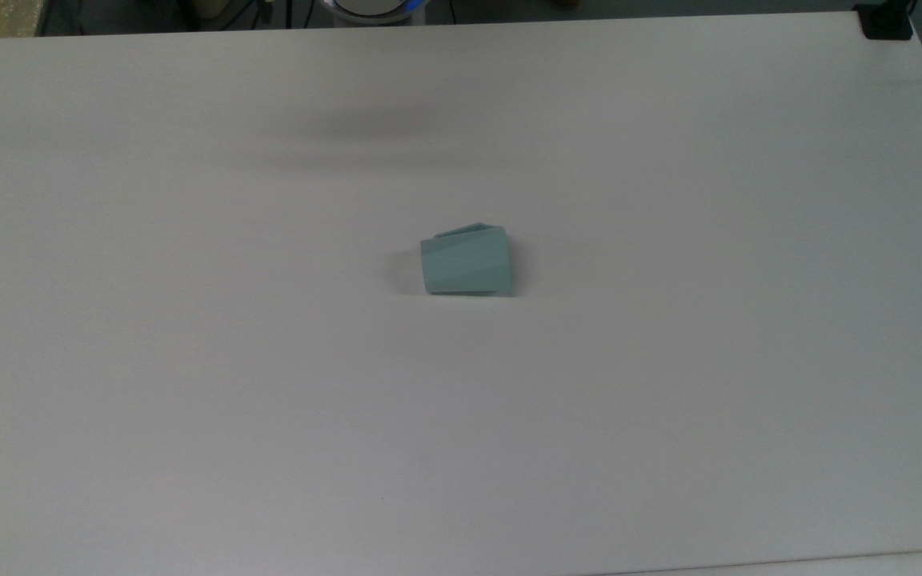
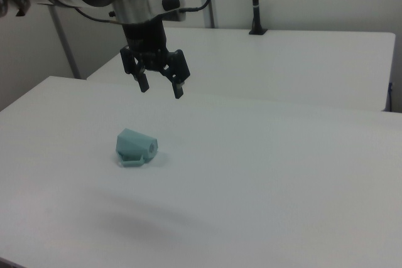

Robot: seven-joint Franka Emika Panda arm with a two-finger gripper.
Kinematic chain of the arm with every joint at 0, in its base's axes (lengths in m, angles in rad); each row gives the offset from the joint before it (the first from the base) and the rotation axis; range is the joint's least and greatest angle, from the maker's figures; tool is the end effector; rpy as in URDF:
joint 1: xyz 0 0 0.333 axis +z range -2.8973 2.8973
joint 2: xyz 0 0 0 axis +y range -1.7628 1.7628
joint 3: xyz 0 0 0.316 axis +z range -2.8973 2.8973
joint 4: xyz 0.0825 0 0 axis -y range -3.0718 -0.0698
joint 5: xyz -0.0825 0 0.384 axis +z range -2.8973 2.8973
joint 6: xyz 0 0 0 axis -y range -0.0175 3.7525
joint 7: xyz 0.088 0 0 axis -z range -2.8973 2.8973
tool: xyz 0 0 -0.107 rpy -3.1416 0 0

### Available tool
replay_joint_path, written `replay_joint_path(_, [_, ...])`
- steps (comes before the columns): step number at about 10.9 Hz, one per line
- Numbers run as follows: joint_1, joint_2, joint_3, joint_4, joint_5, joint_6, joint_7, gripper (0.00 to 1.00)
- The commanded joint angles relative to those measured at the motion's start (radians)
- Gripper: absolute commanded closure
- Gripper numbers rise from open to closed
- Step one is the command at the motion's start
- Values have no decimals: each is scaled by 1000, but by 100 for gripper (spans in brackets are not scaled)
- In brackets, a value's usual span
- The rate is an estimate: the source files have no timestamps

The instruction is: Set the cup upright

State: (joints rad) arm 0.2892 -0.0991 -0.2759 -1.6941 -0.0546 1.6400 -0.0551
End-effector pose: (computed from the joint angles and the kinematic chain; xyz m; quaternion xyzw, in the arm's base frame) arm 0.5307 -0.0056 0.6238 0.9990 0.0359 0.0204 0.0142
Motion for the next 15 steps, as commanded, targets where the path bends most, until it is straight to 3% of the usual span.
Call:
replay_joint_path(1, [10,-21,-2,-9,-8,-22,-2,0])
replay_joint_path(3, [47,5,18,14,-1,-13,76,0])
replay_joint_path(5, [164,62,33,46,-59,-6,215,0])
replay_joint_path(7, [292,117,35,53,-155,-6,317,0])
replay_joint_path(10, [424,241,34,82,-302,-6,475,0])
replay_joint_path(12, [510,309,34,82,-477,-6,553,0])
replay_joint_path(15, [574,401,34,108,-605,-8,589,0])
